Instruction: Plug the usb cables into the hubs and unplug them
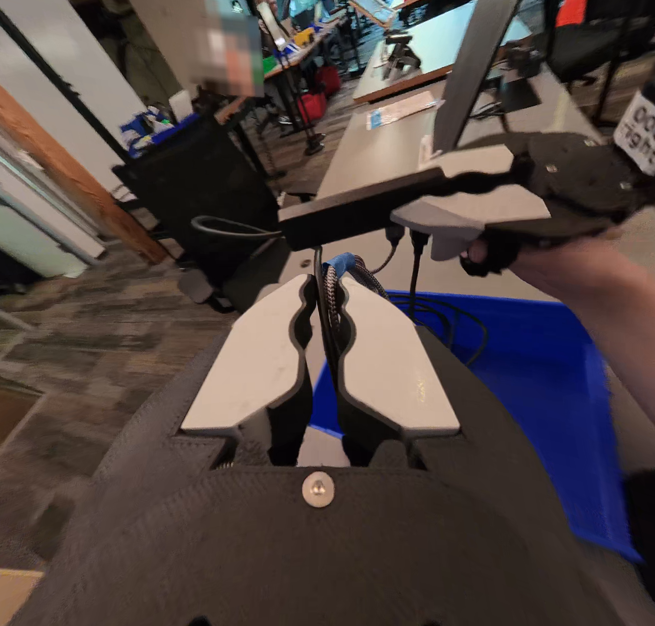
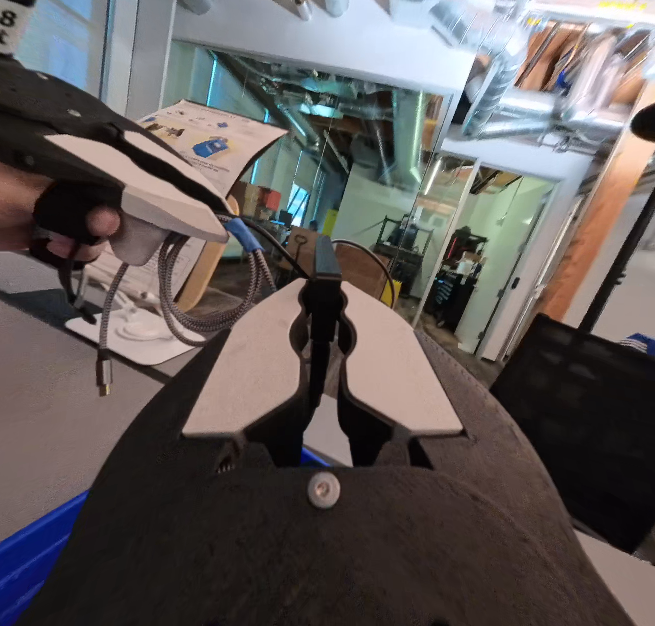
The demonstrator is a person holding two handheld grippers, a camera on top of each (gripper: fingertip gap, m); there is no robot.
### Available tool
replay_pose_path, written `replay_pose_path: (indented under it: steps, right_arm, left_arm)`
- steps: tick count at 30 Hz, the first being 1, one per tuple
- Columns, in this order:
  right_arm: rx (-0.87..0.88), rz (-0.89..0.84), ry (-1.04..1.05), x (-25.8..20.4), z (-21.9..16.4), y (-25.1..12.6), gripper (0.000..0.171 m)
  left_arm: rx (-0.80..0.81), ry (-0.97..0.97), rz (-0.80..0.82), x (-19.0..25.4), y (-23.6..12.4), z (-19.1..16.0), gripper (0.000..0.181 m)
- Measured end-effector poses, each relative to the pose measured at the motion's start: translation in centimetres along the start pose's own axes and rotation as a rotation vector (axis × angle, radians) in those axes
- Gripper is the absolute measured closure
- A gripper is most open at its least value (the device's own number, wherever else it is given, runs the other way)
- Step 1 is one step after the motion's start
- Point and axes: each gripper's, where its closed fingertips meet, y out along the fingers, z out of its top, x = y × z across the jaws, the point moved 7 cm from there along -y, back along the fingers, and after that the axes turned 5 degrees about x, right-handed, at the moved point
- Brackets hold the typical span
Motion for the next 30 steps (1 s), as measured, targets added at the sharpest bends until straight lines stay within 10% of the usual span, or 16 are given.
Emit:
replay_pose_path:
  steps: [11, 23, 30]
  right_arm:
    - [0.196, -0.071, -0.138, -2.1, -0.7, 2.6, 0.160]
    - [-1.008, 0.405, 0.340, -2.8, -13.8, -2.7, 0.159]
    - [-1.152, 0.192, 0.350, -0.9, -13.1, -4.8, 0.126]
  left_arm:
    - [0.098, 0.149, 0.252, -3.8, -0.6, 4.6, 0.172]
    - [-0.295, 0.253, -0.076, 0.7, 3.9, -5.8, 0.171]
    - [-0.439, 0.291, -0.117, 1.9, 6.2, -9.2, 0.172]
